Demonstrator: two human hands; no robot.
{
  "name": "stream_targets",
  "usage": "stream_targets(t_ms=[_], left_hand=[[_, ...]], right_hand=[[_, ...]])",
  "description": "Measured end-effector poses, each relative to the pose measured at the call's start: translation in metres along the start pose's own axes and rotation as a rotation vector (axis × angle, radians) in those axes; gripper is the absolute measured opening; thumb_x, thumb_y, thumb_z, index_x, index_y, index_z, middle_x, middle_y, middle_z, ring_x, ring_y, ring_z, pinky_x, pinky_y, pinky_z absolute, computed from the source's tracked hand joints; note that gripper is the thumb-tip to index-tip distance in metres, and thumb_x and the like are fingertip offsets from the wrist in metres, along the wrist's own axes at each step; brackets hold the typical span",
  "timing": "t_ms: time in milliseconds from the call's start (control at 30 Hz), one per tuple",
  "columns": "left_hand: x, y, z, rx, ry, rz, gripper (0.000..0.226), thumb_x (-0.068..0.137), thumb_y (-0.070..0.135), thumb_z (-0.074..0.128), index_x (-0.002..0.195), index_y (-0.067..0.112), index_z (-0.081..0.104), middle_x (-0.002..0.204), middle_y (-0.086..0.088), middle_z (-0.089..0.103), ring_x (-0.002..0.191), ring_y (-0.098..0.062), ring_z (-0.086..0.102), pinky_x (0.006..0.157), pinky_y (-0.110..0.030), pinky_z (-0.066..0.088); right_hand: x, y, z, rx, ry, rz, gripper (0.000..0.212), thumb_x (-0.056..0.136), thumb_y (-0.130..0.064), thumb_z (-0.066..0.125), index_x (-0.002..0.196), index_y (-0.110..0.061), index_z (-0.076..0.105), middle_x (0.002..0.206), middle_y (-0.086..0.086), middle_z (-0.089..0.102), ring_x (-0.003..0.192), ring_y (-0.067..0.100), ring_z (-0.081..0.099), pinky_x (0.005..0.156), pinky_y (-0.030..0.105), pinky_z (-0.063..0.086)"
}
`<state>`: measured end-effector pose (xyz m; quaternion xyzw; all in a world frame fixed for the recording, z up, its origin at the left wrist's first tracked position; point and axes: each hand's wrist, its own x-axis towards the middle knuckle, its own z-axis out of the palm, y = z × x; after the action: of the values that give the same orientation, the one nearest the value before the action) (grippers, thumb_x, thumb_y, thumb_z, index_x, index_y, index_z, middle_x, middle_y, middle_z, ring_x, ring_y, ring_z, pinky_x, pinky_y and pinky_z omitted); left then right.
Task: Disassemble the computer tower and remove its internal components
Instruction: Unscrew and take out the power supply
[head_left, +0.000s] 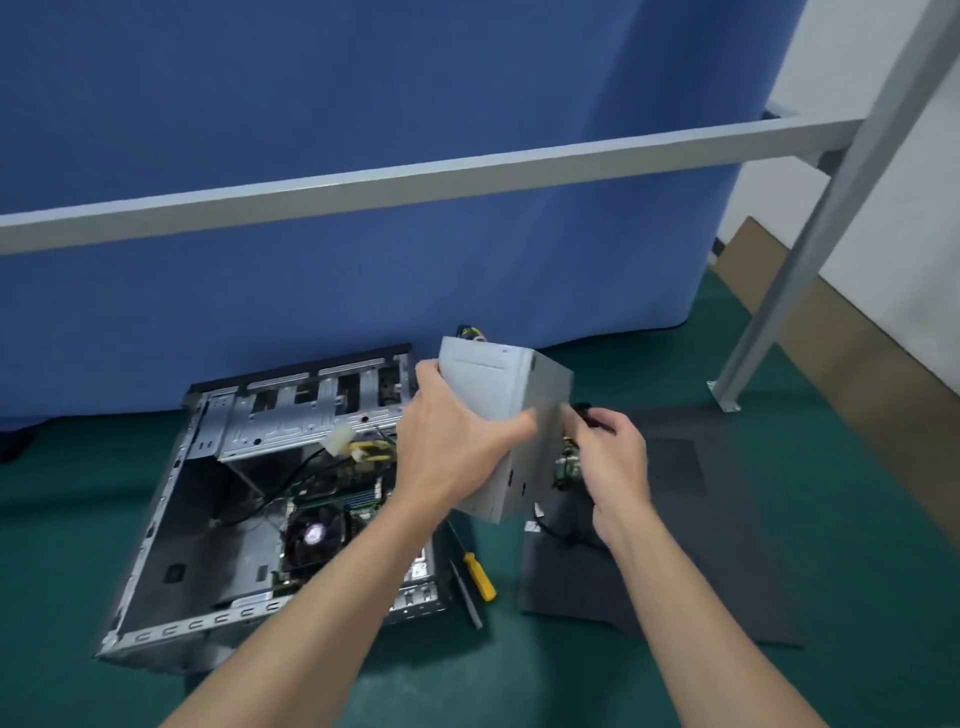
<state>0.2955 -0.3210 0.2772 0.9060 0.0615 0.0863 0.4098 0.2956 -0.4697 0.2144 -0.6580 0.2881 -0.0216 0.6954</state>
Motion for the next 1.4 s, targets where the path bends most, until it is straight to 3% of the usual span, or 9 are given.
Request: stream_targets(t_ms=[133,233,367,533,633,967,1067,1233,1400], left_hand=[[-0.008,0.017,0.042,0.306,0.062,0.362,0.096,0.043,0.069,0.063,0.119,0.013,0.041,0.105,-0.002,0.057,0.094,-0.028,0.057,0.077,-0.038,0.046],[-0.008,0.025,0.067,0.505,0.025,0.549,0.107,0.042,0.066,0.073,0.123,0.0,0.052,0.122,-0.014,0.059,0.094,-0.032,0.061,0.081,-0.041,0.045],[-0.003,0.032,0.099,0.634,-0.09,0.813,0.109,0.031,0.065,0.08,0.115,-0.001,0.06,0.123,-0.021,0.061,0.088,-0.032,0.062,0.076,-0.041,0.048],[0.0,0.032,0.14,0.747,-0.332,1.036,0.105,0.035,0.047,0.082,0.122,0.003,0.042,0.132,-0.024,0.053,0.1,-0.035,0.058,0.082,-0.043,0.044],[0.006,0.033,0.163,0.787,-0.423,1.056,0.102,0.039,0.041,0.082,0.124,0.003,0.04,0.132,-0.024,0.052,0.1,-0.035,0.057,0.084,-0.043,0.042],[0.026,0.038,0.237,0.886,-0.529,1.139,0.07,0.082,0.022,0.061,0.142,0.007,0.029,0.146,-0.034,0.031,0.117,-0.04,0.047,0.103,-0.047,0.034],[0.031,0.036,0.254,0.933,-0.605,1.098,0.074,0.088,0.013,0.056,0.144,0.012,0.009,0.148,-0.041,0.014,0.125,-0.044,0.035,0.108,-0.048,0.025],[0.04,0.016,0.262,1.059,-0.622,1.148,0.088,0.094,0.03,0.047,0.148,0.013,-0.02,0.152,-0.036,0.007,0.144,-0.044,0.007,0.117,-0.049,-0.004],[0.049,0.006,0.262,1.11,-0.699,0.939,0.078,0.095,0.029,0.038,0.149,-0.001,-0.011,0.155,-0.032,0.0,0.144,-0.045,0.001,0.117,-0.052,-0.005]], right_hand=[[-0.007,-0.016,-0.022,0.259,-0.086,0.123,0.046,0.086,-0.061,0.056,0.112,-0.023,0.055,0.1,0.006,0.07,0.074,0.02,0.068,0.066,0.041,0.057],[-0.006,-0.026,-0.043,0.414,-0.196,0.161,0.068,0.069,-0.07,0.068,0.117,-0.021,0.059,0.104,0.005,0.072,0.088,0.025,0.071,0.073,0.05,0.057],[0.017,-0.037,-0.076,0.262,-0.304,0.292,0.071,0.054,-0.067,0.079,0.108,-0.022,0.07,0.103,0.007,0.072,0.088,0.026,0.071,0.075,0.051,0.056],[0.072,-0.031,-0.116,0.264,-0.385,0.487,0.05,0.061,-0.057,0.079,0.091,-0.018,0.077,0.096,0.01,0.073,0.082,0.03,0.069,0.077,0.046,0.055],[0.096,-0.017,-0.127,0.233,-0.355,0.504,0.031,0.06,-0.04,0.081,0.083,-0.019,0.076,0.09,0.007,0.072,0.078,0.027,0.068,0.073,0.041,0.055],[0.168,0.023,-0.162,0.308,-0.219,0.467,0.025,0.067,-0.02,0.071,0.092,-0.022,0.071,0.089,0.005,0.068,0.079,0.025,0.066,0.074,0.038,0.054],[0.188,0.033,-0.17,0.258,-0.166,0.372,0.041,0.077,-0.007,0.059,0.112,-0.027,0.064,0.094,0.003,0.068,0.081,0.023,0.065,0.075,0.037,0.053],[0.211,0.044,-0.183,0.2,-0.168,0.335,0.061,0.076,0.006,0.054,0.117,-0.039,0.06,0.095,0.002,0.073,0.079,0.02,0.069,0.076,0.034,0.055],[0.221,0.061,-0.186,0.284,-0.125,0.367,0.061,0.075,0.007,0.051,0.118,-0.034,0.064,0.107,0.004,0.07,0.091,0.024,0.067,0.088,0.038,0.049]])
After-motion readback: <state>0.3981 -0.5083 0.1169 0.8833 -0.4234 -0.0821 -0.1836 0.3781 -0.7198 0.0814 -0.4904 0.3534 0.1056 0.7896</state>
